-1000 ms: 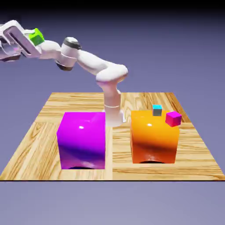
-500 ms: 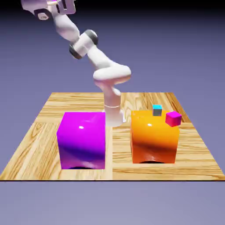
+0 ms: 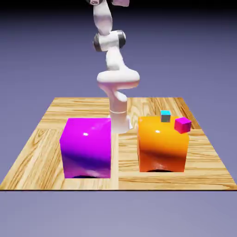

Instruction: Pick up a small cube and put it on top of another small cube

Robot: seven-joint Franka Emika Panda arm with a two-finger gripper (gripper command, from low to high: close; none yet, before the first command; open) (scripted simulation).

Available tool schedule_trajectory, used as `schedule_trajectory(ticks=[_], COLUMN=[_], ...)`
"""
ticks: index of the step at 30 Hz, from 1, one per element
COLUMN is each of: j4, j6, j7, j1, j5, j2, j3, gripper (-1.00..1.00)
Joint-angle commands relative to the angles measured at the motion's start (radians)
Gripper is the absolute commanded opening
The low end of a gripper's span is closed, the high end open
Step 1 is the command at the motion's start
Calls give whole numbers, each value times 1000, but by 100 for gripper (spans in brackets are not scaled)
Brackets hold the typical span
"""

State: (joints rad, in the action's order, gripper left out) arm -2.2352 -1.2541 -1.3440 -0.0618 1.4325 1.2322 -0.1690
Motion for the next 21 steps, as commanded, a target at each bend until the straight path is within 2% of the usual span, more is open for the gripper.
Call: schedule_trajectory(ticks=[1, 21], j4=[-17, -352], j6=[0, 15], j7=[4, 74], j1=[26, 552], j5=[23, 468], j2=[-1, -31], j3=[36, 761], gripper=[-100, -100])
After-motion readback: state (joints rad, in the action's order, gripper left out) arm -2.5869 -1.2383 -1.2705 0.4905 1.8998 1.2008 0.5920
